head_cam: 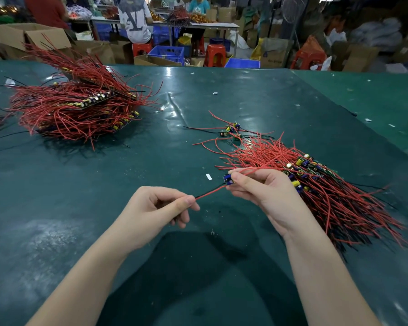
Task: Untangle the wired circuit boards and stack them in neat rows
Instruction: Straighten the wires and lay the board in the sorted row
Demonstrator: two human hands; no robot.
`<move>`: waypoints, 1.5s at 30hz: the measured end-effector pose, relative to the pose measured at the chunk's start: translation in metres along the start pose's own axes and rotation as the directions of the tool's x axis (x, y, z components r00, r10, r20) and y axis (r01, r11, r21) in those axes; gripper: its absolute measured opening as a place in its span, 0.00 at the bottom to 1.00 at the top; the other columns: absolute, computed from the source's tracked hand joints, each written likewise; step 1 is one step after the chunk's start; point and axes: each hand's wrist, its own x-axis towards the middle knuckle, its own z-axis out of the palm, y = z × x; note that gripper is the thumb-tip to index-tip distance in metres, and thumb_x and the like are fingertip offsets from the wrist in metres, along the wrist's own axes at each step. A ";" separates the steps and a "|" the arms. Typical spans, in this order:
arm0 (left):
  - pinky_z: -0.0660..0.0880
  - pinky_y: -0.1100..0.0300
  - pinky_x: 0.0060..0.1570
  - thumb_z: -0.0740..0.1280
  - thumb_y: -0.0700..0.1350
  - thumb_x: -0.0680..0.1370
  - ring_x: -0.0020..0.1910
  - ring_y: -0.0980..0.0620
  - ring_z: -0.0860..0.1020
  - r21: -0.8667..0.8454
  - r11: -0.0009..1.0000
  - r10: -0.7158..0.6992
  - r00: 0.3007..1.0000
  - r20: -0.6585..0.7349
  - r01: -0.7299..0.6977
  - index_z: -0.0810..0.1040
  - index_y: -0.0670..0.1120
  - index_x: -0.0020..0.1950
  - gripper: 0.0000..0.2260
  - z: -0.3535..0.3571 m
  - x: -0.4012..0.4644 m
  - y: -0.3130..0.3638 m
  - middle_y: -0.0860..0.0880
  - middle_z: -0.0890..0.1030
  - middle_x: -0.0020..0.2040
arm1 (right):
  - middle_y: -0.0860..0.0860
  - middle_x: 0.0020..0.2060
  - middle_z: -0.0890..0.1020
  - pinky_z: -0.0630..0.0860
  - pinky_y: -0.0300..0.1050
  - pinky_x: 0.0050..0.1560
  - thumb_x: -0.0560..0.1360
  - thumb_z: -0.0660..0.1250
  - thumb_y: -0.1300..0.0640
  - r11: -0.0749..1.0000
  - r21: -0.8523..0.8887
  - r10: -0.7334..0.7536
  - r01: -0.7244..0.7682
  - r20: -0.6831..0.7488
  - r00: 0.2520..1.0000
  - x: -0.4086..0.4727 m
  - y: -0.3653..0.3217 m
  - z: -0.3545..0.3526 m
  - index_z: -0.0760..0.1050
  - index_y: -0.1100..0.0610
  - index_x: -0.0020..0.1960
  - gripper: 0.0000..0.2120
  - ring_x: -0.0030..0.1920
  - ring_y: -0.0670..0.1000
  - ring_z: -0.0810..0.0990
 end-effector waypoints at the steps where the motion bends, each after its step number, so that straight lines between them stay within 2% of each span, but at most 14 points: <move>1: 0.73 0.64 0.33 0.68 0.49 0.73 0.29 0.53 0.76 0.000 1.000 0.008 1.000 0.003 -0.008 0.86 0.47 0.39 0.09 0.001 0.000 0.000 0.47 0.80 0.30 | 0.53 0.38 0.86 0.80 0.37 0.41 0.71 0.72 0.60 1.000 -0.019 0.003 -0.003 -0.007 1.000 0.000 0.001 0.000 0.84 0.58 0.40 0.02 0.40 0.51 0.86; 5: 0.74 0.65 0.35 0.67 0.51 0.73 0.30 0.55 0.76 0.023 1.000 0.023 0.997 -0.068 -0.022 0.85 0.48 0.38 0.10 -0.001 0.000 0.001 0.47 0.80 0.29 | 0.51 0.38 0.86 0.79 0.37 0.40 0.71 0.72 0.61 1.000 0.018 -0.001 0.002 -0.057 0.998 0.001 -0.002 -0.001 0.85 0.56 0.36 0.06 0.39 0.50 0.85; 9: 0.73 0.66 0.36 0.71 0.50 0.75 0.32 0.55 0.76 0.011 0.999 0.048 0.993 -0.107 -0.047 0.85 0.50 0.37 0.09 -0.009 0.001 0.002 0.47 0.81 0.30 | 0.49 0.40 0.86 0.80 0.36 0.40 0.67 0.73 0.57 0.997 0.076 0.012 -0.008 -0.053 0.999 0.002 -0.007 -0.009 0.85 0.55 0.34 0.04 0.39 0.49 0.85; 13: 0.73 0.66 0.35 0.70 0.50 0.74 0.32 0.55 0.77 -0.033 0.999 0.020 0.996 -0.086 -0.023 0.85 0.47 0.37 0.09 -0.005 0.002 0.001 0.48 0.81 0.30 | 0.50 0.39 0.86 0.80 0.37 0.40 0.73 0.70 0.64 1.000 0.013 0.005 -0.004 -0.086 0.996 0.003 -0.004 -0.008 0.83 0.58 0.36 0.08 0.38 0.50 0.85; 15: 0.74 0.66 0.35 0.70 0.52 0.74 0.33 0.55 0.78 -0.078 0.997 -0.031 0.997 -0.072 0.025 0.85 0.46 0.38 0.12 -0.006 0.003 0.001 0.49 0.81 0.31 | 0.50 0.38 0.86 0.80 0.36 0.39 0.73 0.70 0.65 1.000 0.016 -0.007 0.009 -0.123 0.992 0.004 -0.005 -0.010 0.82 0.59 0.38 0.07 0.38 0.49 0.85; 17: 0.74 0.66 0.35 0.66 0.53 0.72 0.33 0.55 0.78 -0.103 0.993 -0.070 0.996 -0.054 0.064 0.85 0.45 0.39 0.14 -0.008 0.003 0.001 0.49 0.80 0.31 | 0.49 0.39 0.86 0.80 0.37 0.40 0.74 0.70 0.64 0.999 0.032 -0.006 0.011 -0.150 0.989 0.005 -0.005 -0.012 0.82 0.58 0.38 0.07 0.38 0.49 0.85; 22: 0.74 0.65 0.34 0.65 0.52 0.73 0.31 0.54 0.78 -0.139 0.989 -0.062 0.998 -0.033 0.057 0.85 0.45 0.38 0.14 -0.004 0.003 0.000 0.49 0.78 0.29 | 0.48 0.40 0.86 0.80 0.37 0.40 0.74 0.70 0.64 1.000 0.024 0.000 0.004 -0.185 0.983 0.005 -0.002 -0.012 0.82 0.59 0.38 0.06 0.40 0.50 0.85; 27: 0.75 0.65 0.35 0.67 0.55 0.73 0.33 0.53 0.79 -0.127 0.988 -0.094 0.995 -0.016 0.091 0.84 0.46 0.36 0.15 -0.006 0.005 -0.003 0.48 0.79 0.30 | 0.51 0.42 0.85 0.81 0.41 0.43 0.74 0.68 0.64 0.976 0.216 -0.007 0.041 -0.158 0.987 0.006 -0.006 -0.009 0.83 0.57 0.34 0.12 0.41 0.52 0.85; 30: 0.75 0.65 0.37 0.65 0.56 0.76 0.34 0.53 0.78 -0.102 0.987 -0.123 0.992 0.019 0.124 0.84 0.46 0.36 0.17 -0.006 0.005 -0.006 0.47 0.80 0.31 | 0.55 0.40 0.84 0.81 0.45 0.43 0.75 0.65 0.66 0.932 0.359 -0.005 0.054 -0.135 0.991 0.007 -0.010 -0.007 0.80 0.60 0.41 0.07 0.42 0.56 0.85; 33: 0.76 0.64 0.38 0.62 0.59 0.74 0.35 0.53 0.78 -0.118 0.979 -0.163 0.986 0.045 0.167 0.85 0.46 0.39 0.19 -0.005 0.006 -0.005 0.47 0.81 0.32 | 0.56 0.39 0.82 0.82 0.45 0.43 0.78 0.62 0.67 0.932 0.357 -0.011 0.059 -0.136 0.991 0.006 -0.017 -0.009 0.77 0.62 0.46 0.06 0.40 0.55 0.85; 37: 0.76 0.63 0.40 0.61 0.57 0.74 0.35 0.53 0.78 -0.149 0.968 -0.198 0.979 0.050 0.203 0.85 0.46 0.40 0.18 -0.003 0.006 -0.004 0.48 0.80 0.33 | 0.56 0.38 0.78 0.81 0.43 0.40 0.79 0.61 0.67 0.985 0.170 -0.022 0.040 -0.106 0.994 0.001 -0.039 -0.008 0.76 0.61 0.56 0.08 0.35 0.50 0.83; 40: 0.75 0.62 0.40 0.60 0.52 0.79 0.35 0.53 0.78 -0.168 0.961 -0.213 0.976 0.049 0.218 0.84 0.44 0.41 0.18 -0.003 0.006 -0.002 0.47 0.80 0.33 | 0.53 0.37 0.79 0.78 0.39 0.37 0.76 0.66 0.65 0.979 -0.189 -0.090 0.070 -0.098 0.991 -0.001 -0.061 -0.010 0.72 0.56 0.62 0.15 0.33 0.48 0.82; 42: 0.75 0.62 0.40 0.59 0.49 0.81 0.35 0.52 0.77 -0.157 0.961 -0.219 0.974 0.061 0.226 0.83 0.41 0.43 0.18 -0.002 0.005 -0.002 0.47 0.79 0.33 | 0.50 0.38 0.81 0.74 0.39 0.41 0.73 0.70 0.62 0.862 -0.498 -0.169 0.090 -0.115 0.979 0.001 -0.072 -0.014 0.72 0.51 0.62 0.20 0.35 0.48 0.81; 45: 0.74 0.62 0.39 0.59 0.47 0.82 0.35 0.52 0.77 -0.131 0.967 -0.209 0.975 0.076 0.217 0.82 0.38 0.45 0.18 0.000 0.004 -0.001 0.46 0.79 0.34 | 0.47 0.40 0.82 0.71 0.35 0.43 0.71 0.72 0.60 0.602 -0.795 -0.335 0.079 -0.162 0.928 0.008 -0.077 -0.024 0.77 0.49 0.54 0.13 0.37 0.45 0.79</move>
